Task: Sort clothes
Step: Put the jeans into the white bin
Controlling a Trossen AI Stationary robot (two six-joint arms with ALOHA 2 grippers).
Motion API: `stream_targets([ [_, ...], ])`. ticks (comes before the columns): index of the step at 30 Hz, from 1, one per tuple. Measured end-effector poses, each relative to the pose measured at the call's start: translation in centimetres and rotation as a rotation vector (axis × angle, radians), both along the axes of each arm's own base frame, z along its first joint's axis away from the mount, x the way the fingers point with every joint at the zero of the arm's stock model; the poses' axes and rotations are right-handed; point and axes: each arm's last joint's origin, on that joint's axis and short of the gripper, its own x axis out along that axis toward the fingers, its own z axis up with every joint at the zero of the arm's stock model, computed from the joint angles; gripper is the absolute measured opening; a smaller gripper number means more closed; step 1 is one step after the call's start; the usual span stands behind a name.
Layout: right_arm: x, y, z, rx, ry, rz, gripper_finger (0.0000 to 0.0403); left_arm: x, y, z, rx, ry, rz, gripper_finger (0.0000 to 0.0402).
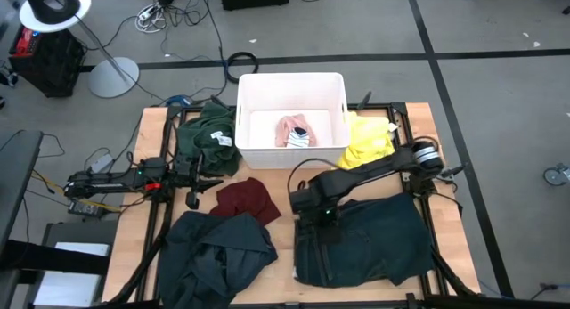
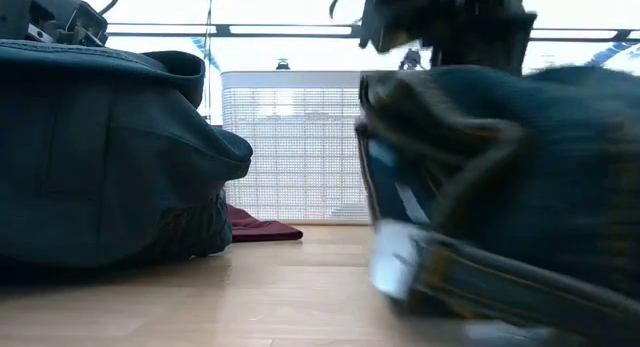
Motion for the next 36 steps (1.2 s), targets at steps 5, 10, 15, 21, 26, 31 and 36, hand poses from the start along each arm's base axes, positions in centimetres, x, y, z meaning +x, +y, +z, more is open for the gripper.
stream_targets([
  [5, -1.4, -0.4, 3.8, 0.026, -0.117, -0.039, 0.0045, 0.0, 0.0, 0.0, 0.0, 0.0, 0.0, 0.0089],
  [10, -1.6, -0.5, 4.9, 0.095, -0.179, -0.021, 0.0093, 0.0, 0.0, 0.0, 0.0, 0.0, 0.0, 0.0089],
  [15, -1.9, -0.5, 5.3, 0.103, -0.176, -0.03, 0.0031, 0.0, 0.0, 0.0, 0.0, 0.0, 0.0, 0.0089],
  [21, -2.6, -0.7, 7.3, 0.072, -0.227, -0.068, 0.0031, 0.0, 0.0, 0.0, 0.0, 0.0, 0.0, 0.0089],
  [26, -3.1, -1.0, 11.4, 0.031, -0.361, -0.1, 0.0031, 0.0, 0.0, 0.0, 0.0, 0.0, 0.0, 0.0089],
  [31, -3.9, -1.5, 16.7, -0.008, -0.563, -0.132, 0.0031, 0.0, 0.0, 0.0, 0.0, 0.0, 0.0, 0.0089],
  [36, -4.8, -2.9, 21.5, -0.085, -0.764, -0.184, 0.0031, 0.0, 0.0, 0.0, 0.0, 0.0, 0.0, 0.0089],
])
